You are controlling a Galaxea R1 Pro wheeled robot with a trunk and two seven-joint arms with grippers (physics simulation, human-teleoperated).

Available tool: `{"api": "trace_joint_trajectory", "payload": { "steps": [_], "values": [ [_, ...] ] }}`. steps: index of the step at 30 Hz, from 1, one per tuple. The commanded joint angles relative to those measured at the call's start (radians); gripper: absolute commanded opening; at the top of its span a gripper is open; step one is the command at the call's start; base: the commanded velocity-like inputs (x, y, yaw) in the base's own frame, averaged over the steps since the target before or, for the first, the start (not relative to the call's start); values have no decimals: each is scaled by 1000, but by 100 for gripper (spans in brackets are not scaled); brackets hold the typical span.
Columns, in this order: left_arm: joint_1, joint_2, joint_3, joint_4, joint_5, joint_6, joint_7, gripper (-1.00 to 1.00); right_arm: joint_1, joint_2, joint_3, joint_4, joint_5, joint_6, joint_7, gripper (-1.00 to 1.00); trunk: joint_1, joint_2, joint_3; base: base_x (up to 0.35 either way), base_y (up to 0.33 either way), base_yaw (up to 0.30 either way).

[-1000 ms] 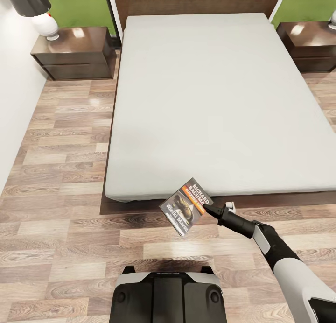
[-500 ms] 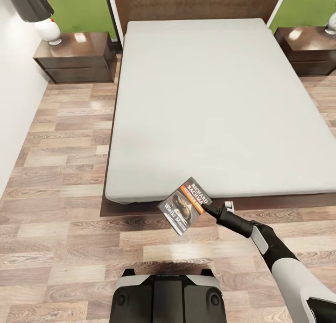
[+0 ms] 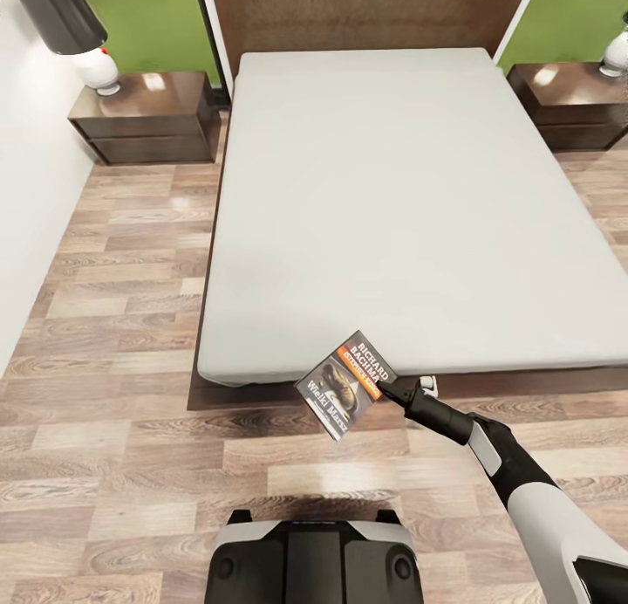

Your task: In the bedroom, move the book from the bed onto either nightstand, and place the two sandals side by side next to the bed.

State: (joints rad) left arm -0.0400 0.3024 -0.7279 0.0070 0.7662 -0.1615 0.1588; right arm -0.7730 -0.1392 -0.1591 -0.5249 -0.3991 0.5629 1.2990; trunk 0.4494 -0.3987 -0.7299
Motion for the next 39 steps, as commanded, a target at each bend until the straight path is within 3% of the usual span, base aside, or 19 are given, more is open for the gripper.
{"api": "trace_joint_trajectory", "payload": {
  "steps": [1, 21, 39],
  "values": [
    [0, 0, -8, 1, 6, -3, 2, 100, 0, 0, 0, 0, -3, 8, 2, -100, 1, -1, 1, 0, 0, 0],
    [-1, -8, -7, 0, 10, -3, 2, 100, 1, -2, -2, -1, -1, 7, 2, -100, 1, -1, 33, 0, 0, 0],
    [0, -29, -5, 1, 11, -9, -7, 100, 1, -2, -2, 0, 1, 6, 0, -100, 1, -1, 62, 0, 0, 0]
  ]
}}
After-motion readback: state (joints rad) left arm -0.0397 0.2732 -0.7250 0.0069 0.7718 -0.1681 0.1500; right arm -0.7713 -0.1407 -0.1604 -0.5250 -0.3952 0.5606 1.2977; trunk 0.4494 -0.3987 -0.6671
